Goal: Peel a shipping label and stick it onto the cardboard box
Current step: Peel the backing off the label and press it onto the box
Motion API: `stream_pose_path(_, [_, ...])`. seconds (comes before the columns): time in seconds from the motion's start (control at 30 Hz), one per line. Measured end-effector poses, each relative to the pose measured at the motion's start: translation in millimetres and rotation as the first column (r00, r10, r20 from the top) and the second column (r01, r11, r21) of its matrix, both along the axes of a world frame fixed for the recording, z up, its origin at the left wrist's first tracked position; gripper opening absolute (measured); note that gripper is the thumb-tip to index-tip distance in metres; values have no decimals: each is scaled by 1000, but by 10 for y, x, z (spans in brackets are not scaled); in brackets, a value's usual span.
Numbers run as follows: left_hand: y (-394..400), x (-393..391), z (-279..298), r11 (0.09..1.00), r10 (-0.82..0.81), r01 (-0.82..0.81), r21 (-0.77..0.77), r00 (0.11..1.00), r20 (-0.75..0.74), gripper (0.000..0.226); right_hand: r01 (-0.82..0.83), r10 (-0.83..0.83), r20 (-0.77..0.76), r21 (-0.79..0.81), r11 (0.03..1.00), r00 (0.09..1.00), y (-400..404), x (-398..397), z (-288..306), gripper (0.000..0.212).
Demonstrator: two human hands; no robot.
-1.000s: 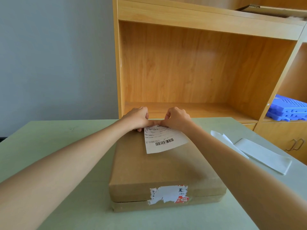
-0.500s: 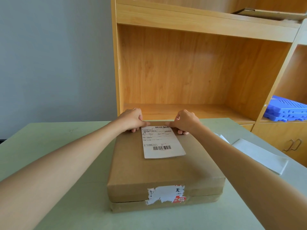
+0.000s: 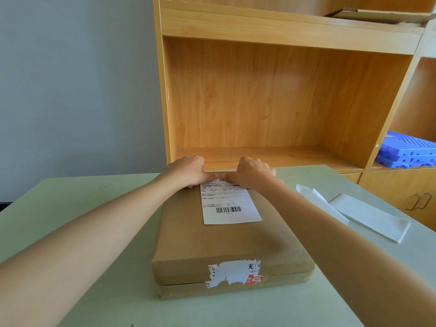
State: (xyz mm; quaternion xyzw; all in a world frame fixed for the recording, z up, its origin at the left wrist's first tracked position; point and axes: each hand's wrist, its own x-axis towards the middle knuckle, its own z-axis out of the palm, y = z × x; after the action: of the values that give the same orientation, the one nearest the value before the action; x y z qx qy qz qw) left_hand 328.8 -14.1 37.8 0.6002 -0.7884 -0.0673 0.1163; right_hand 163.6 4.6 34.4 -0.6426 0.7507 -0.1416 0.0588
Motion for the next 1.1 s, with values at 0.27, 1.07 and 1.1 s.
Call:
stream_pose_path(0.27, [163,-6,-63,960,-82,85,-265,996,23,37,-54,55,-8,18,998,998,159,-2,64,84])
stream_pose_path(1.07, [804,32,167,967,-252,235,96,937,244,73,-298,295,66,352,887,953,767,-47,406,65])
stream_pose_path(1.1, [830,33,175,965,-258,237,113,935,244,75,-303,300,66,357,884,952,792,-41,416,69])
